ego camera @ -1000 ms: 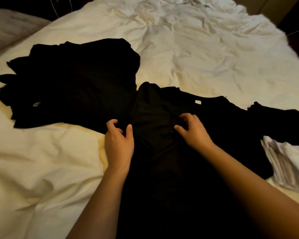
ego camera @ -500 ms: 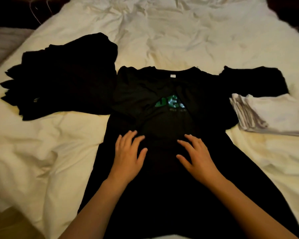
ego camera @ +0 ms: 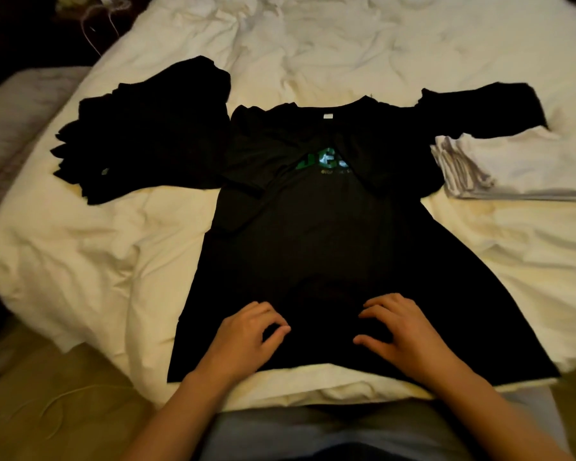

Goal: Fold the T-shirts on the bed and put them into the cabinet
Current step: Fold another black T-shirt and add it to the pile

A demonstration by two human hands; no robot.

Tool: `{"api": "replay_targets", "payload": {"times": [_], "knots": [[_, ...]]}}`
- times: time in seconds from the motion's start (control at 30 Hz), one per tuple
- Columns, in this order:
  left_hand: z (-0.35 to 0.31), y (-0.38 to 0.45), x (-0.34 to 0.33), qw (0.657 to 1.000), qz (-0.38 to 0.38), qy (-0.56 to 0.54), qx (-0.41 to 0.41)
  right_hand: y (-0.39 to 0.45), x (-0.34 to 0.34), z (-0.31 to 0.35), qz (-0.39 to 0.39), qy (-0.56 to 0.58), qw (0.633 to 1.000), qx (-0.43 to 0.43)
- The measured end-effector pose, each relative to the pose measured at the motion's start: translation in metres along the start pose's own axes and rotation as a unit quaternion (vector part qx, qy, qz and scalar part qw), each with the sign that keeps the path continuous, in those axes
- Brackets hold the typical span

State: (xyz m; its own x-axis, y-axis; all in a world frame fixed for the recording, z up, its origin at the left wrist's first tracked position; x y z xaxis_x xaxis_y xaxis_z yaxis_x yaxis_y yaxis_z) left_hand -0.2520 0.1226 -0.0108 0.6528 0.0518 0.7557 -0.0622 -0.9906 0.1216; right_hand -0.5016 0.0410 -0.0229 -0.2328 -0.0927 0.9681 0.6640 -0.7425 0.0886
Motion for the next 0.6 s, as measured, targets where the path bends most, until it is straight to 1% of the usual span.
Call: {"api": "replay_targets", "payload": {"times": [0.17, 0.23, 0.3, 0.37, 0.43, 0.5, 0.6], "knots": [[-0.015, -0.025, 0.0, 1.0, 0.017, 0.004, 0.009, -0.021, 0.007, 0.007, 0.03, 0.035, 0.999, 0.023], [-0.018, -0.033, 0.003, 1.0, 0.025, 0.001, 0.013, -0.026, 0.012, 0.008, 0.066, 0.049, 0.996, 0.024], [-0.021, -0.039, 0.007, 0.999, 0.03, 0.004, 0.012, -0.033, 0.012, 0.01, 0.12, 0.059, 0.99, 0.036], [-0.021, -0.043, 0.009, 0.999, 0.032, 0.016, 0.008, -0.038, 0.011, 0.008, 0.144, 0.058, 0.987, 0.043], [-0.02, -0.046, 0.009, 0.999, 0.031, 0.036, 0.016, -0.042, 0.011, 0.006, 0.131, 0.044, 0.989, 0.047], [-0.019, -0.049, 0.011, 0.997, 0.005, 0.073, 0.034, -0.045, 0.011, 0.003, 0.115, 0.03, 0.992, 0.04], [-0.022, -0.052, 0.015, 0.992, -0.047, 0.1, 0.063, -0.049, 0.021, 0.001, 0.04, 0.019, 0.999, 0.029]]}}
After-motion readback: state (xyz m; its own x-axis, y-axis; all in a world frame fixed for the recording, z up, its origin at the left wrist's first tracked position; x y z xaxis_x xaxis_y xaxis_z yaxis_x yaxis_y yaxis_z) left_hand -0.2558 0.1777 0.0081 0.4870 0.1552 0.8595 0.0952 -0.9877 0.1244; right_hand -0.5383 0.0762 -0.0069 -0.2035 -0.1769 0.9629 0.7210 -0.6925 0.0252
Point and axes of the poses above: each hand's wrist, its own y-axis towards the middle knuckle, its own x-axis out of the back of the hand, z = x × y, the point moved 6 cm from there along y, towards the middle knuckle, and after that the axes turned 13 degrees about -y, right-handed, at the moved point
